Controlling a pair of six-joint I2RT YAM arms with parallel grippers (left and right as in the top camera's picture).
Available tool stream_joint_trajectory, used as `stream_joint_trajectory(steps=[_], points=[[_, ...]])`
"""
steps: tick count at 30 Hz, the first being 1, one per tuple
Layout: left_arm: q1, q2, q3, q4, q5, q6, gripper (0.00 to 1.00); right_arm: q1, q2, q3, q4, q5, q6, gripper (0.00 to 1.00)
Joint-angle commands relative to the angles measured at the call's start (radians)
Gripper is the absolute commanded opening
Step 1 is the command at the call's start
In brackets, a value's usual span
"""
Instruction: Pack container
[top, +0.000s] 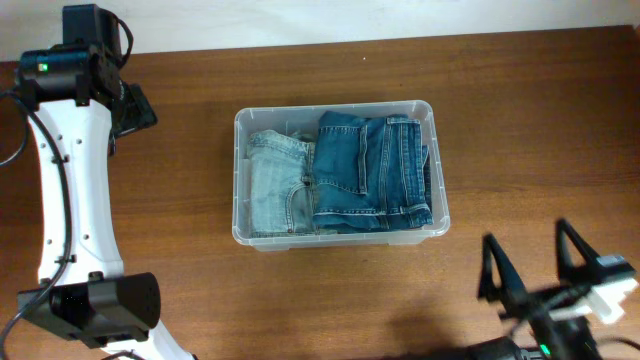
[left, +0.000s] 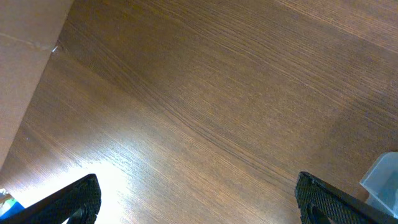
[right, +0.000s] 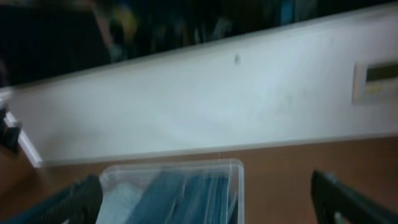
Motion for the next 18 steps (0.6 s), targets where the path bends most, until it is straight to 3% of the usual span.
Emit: stream_joint_trajectory(steps=[1,11,18], points=[[0.003,-0.020,0.011,0.000,0.004,-0.013,0.99,-0.027,-0.053,-0.190,0.181,0.011,0.008,0.99],[0.003,-0.020,0.011,0.000,0.004,-0.013,0.99,-0.028,-0.137,-0.616,0.698,0.016,0.003,0.99],[0.003,-0.020,0.011,0.000,0.004,-0.013,0.99,-0.028,-0.137,-0.724,0.806,0.016,-0.110,0.99]])
